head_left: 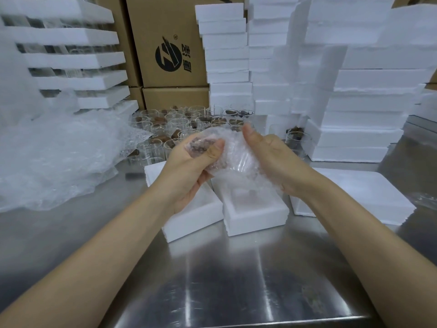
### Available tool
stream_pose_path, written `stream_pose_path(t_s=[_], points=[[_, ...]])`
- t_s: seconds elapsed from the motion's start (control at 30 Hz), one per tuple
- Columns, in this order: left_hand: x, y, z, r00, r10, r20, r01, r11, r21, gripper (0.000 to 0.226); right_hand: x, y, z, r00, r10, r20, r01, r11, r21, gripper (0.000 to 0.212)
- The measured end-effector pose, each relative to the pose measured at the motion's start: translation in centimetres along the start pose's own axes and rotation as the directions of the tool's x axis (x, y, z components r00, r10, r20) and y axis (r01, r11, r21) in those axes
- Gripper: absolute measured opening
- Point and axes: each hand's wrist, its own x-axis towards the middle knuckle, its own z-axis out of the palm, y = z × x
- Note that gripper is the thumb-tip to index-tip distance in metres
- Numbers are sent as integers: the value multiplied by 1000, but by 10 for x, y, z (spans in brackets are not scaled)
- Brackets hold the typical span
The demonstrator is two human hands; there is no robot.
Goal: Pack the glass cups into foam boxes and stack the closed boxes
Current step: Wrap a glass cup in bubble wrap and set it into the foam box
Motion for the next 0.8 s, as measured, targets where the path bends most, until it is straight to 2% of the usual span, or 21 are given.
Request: stream_pose_path(t_s=[0.07, 0.13, 0.23, 0.27, 0.3, 0.37, 0.43, 0.47, 0.6, 0.7, 0.8], points=[[-1, -1, 0, 999, -16, 31, 16, 1000, 1, 36, -1, 0, -6, 993, 53, 105, -50, 998, -29, 77], [-1, 1, 0, 999, -16, 41, 15, 1000, 15, 39, -2, -1, -5, 984, 65, 166, -62, 998, -21, 67], [0, 4, 0, 1000, 21, -5, -21, 1000, 6, 38, 2, -3, 2, 996, 89, 13, -89, 996, 19, 60], [1, 5, -1, 998, 55, -41, -55, 998, -10, 35, 4, -4, 3, 989, 139, -45, -135, 987, 89, 59], [2, 7, -2, 992, 95, -82, -98, 995, -24, 32, 6, -3, 0, 982, 182, -45, -168, 963, 211, 57], [4, 11, -8, 972, 188, -143, -191, 982, -7, 28, 7, -2, -6, 971, 219, 97, -239, 859, 452, 52], [6, 14, -14, 958, 251, -140, -240, 966, 92, 23, 3, -1, -6, 938, 229, 261, -339, 763, 550, 56], [6, 15, -16, 956, 267, -121, -246, 955, 163, 21, 2, -1, -4, 930, 208, 303, -351, 750, 561, 54], [4, 19, -20, 924, 379, -42, -318, 826, 465, 7, 1, 2, 6, 948, 119, 294, -273, 780, 563, 37], [1, 22, -20, 880, 475, -10, -392, 738, 549, 4, 2, 2, 4, 960, 88, 266, -233, 779, 582, 40], [-2, 21, -16, 843, 535, 48, -452, 658, 603, 10, 4, 0, 4, 959, 130, 252, -266, 718, 643, 47]])
